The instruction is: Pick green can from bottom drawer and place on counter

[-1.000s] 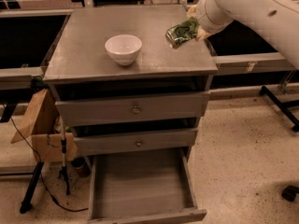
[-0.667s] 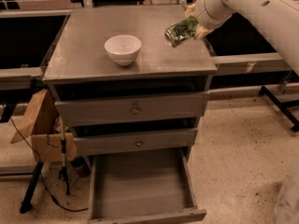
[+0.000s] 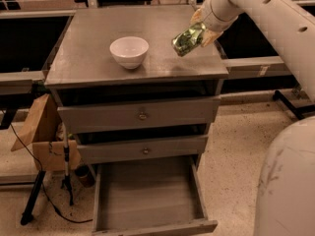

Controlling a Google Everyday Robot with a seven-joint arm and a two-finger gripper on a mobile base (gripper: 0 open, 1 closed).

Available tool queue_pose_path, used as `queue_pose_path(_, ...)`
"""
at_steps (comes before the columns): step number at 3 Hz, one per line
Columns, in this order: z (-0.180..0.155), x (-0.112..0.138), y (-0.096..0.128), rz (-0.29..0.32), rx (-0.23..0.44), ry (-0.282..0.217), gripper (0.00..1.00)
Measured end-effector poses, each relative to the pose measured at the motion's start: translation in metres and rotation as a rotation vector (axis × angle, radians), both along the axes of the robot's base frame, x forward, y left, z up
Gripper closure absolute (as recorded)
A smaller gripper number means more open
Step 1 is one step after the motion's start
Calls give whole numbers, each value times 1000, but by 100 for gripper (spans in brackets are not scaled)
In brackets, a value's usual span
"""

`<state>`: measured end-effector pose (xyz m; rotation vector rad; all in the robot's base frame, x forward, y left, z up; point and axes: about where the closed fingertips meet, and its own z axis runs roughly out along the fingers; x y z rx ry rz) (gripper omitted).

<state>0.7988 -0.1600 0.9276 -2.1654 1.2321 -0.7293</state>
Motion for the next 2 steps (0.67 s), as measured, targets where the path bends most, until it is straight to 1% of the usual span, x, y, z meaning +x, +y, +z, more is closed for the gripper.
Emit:
queue_pose_path(1,-29,7,1,18,-14,70,0)
queue_pose_path(2,-31,8,1,18,-15,74,0)
